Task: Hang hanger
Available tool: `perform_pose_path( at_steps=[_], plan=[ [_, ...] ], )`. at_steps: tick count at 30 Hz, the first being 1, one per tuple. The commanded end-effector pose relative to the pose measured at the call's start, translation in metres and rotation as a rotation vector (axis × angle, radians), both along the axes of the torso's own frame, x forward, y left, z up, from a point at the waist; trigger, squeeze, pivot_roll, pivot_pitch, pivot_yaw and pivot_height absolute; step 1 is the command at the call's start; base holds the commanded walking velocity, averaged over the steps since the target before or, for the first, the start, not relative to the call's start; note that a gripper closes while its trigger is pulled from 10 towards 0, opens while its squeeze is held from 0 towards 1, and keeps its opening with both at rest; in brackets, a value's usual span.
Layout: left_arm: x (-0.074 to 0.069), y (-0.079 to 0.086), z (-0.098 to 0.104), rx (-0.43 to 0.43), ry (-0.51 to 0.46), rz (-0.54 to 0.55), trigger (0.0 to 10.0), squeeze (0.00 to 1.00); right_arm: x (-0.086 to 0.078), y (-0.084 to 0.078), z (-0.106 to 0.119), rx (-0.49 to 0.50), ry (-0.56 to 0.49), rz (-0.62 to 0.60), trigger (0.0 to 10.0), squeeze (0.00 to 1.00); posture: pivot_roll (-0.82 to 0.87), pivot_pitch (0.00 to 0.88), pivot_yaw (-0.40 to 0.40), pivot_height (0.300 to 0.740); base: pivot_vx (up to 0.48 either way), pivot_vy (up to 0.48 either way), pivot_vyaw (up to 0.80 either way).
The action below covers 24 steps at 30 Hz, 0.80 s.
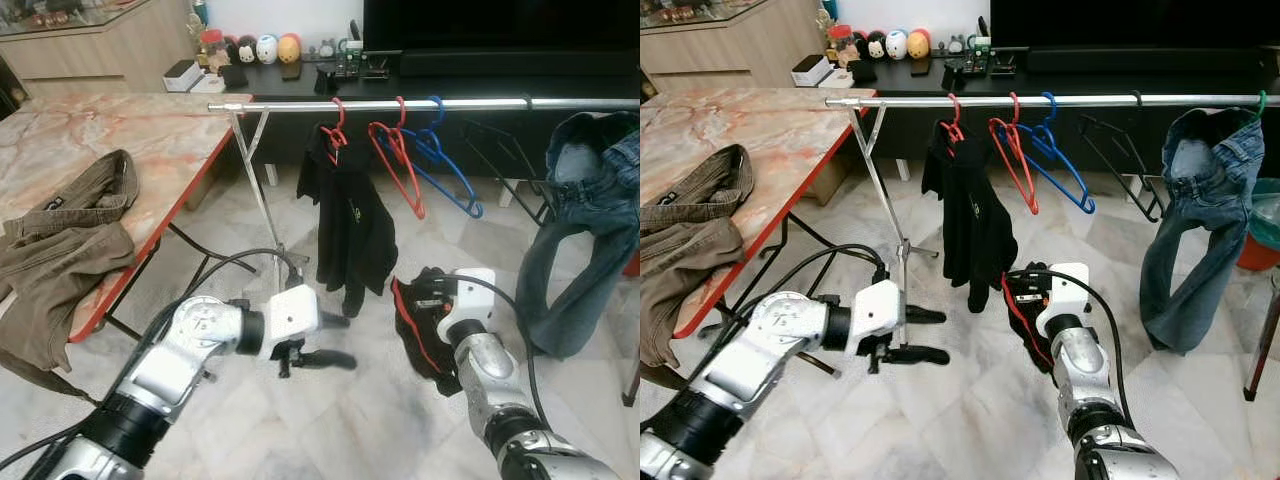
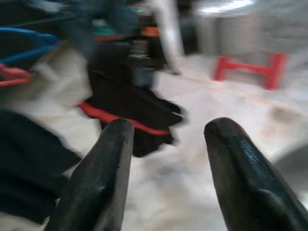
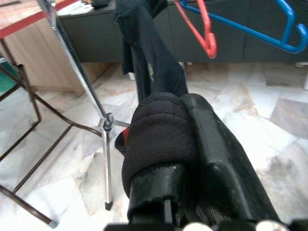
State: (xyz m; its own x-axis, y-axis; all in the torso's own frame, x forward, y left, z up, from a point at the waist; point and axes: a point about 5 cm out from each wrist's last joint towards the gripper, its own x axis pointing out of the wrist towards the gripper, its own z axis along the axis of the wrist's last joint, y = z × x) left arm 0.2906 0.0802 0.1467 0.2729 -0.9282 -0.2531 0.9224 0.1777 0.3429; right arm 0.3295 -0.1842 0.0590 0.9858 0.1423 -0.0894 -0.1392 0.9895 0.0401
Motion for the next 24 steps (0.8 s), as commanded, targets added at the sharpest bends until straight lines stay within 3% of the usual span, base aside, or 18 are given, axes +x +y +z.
perform_pose_path(
  at_steps=[1,10,12,13,16,19,24],
  plan=[
    [0.015,0.008,0.002,0.010,-0.036,0.143,10.0,0.00,0.008,0.009,0.012,0.003,-0.050,0.049,10.0,0.00,0.14,0.034,0.088,0.740,0.000,0.000,0.00],
    [0.028,0.005,-0.004,-0.048,-0.012,0.372,10.0,0.00,0.009,0.019,0.011,0.025,-0.031,0.083,10.0,0.00,0.13,0.016,0.082,0.740,0.000,0.000,0.00],
    [0.039,0.009,-0.009,-0.044,0.000,0.530,10.0,0.00,0.011,0.028,0.015,0.079,-0.050,0.105,10.0,0.00,0.13,0.009,0.079,0.740,0.000,0.000,0.00],
    [0.040,0.010,-0.009,-0.044,0.001,0.546,10.0,0.00,0.011,0.029,0.016,0.085,-0.054,0.108,10.0,0.00,0.13,0.009,0.079,0.740,0.000,0.000,0.00],
    [0.040,0.010,-0.012,-0.042,0.031,0.559,10.0,0.00,0.012,0.034,0.019,0.112,-0.074,0.124,10.0,0.00,0.13,0.005,0.078,0.740,0.000,0.000,0.00],
    [0.030,0.003,-0.023,-0.012,0.094,0.479,10.0,0.00,0.013,0.044,0.027,0.180,-0.108,0.172,10.0,0.00,0.13,0.000,0.073,0.740,0.000,0.000,0.00],
    [0.022,-0.004,-0.026,0.000,0.109,0.418,10.0,0.00,0.012,0.059,0.029,0.214,-0.112,0.266,10.0,0.00,0.13,0.000,0.070,0.740,0.000,0.000,0.00]
  ],
)
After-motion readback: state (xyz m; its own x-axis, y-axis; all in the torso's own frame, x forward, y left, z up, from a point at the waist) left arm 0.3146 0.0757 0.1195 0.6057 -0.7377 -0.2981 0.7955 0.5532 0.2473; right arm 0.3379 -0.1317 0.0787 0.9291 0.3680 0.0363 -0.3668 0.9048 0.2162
